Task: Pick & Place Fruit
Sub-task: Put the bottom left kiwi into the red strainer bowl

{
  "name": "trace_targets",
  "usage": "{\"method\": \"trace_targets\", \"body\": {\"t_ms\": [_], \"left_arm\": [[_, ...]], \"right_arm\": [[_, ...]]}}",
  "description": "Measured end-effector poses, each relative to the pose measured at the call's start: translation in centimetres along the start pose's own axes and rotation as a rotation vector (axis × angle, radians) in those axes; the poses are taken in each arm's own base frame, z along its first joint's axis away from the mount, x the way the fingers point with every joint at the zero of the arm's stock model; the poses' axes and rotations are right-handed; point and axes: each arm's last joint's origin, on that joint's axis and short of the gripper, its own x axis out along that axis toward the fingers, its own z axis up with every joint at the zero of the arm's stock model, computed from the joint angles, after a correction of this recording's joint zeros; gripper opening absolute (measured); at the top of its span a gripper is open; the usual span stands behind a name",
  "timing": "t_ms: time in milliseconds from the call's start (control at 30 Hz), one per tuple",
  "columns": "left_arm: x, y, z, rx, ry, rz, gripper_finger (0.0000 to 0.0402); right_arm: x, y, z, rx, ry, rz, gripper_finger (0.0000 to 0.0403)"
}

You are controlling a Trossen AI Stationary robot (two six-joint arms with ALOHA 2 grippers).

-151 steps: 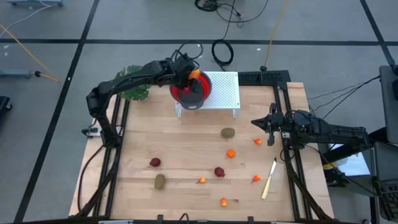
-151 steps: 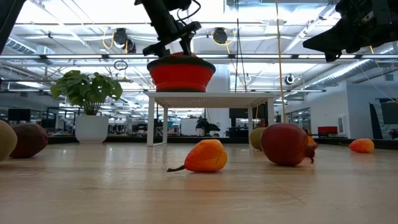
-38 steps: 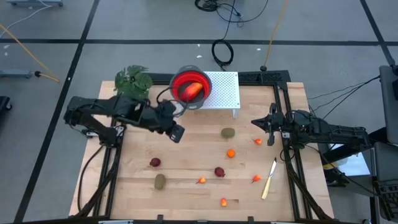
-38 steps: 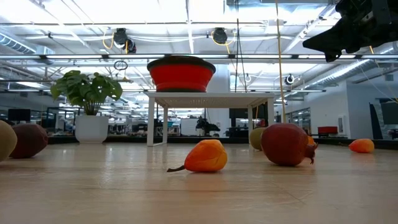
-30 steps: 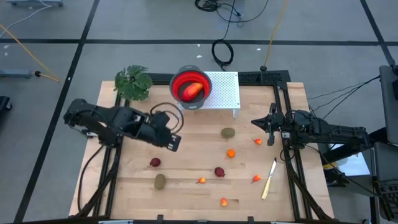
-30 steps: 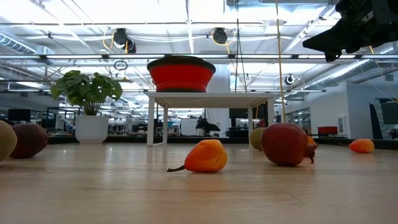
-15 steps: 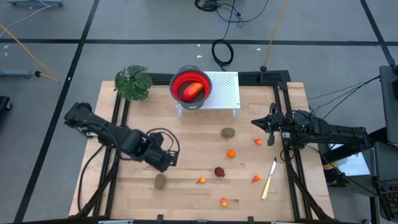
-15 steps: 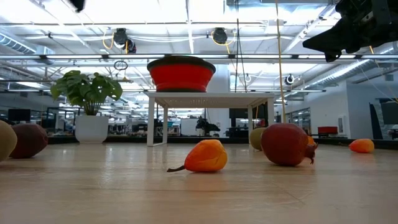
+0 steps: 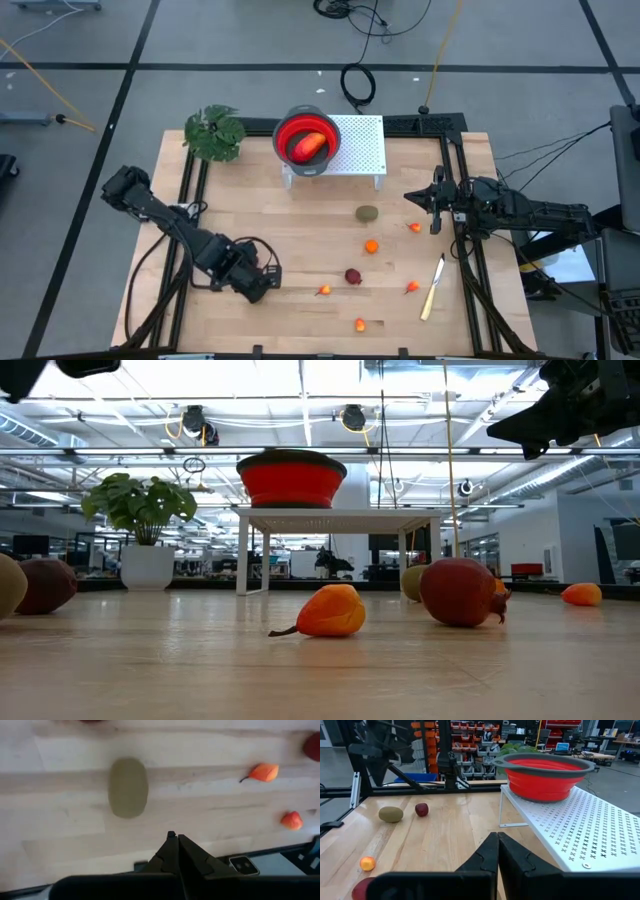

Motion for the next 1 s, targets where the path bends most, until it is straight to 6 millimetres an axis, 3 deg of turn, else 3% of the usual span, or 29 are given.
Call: {"method": "trace_targets", "body": {"t_ms": [433, 1000], "left_arm": [[0.7, 1.2, -1.4, -0.057, 0.026, -0.001, 0.0089], [4.4, 0.5, -2.6, 0.014, 0.062, 0.069, 0.0277]], "right_arm": [[0.0, 0.0, 0.0, 0.0, 0.002, 0.0, 0.0], [0.0, 0.0, 0.0, 0.0, 0.003, 0.0, 0.0]]}}
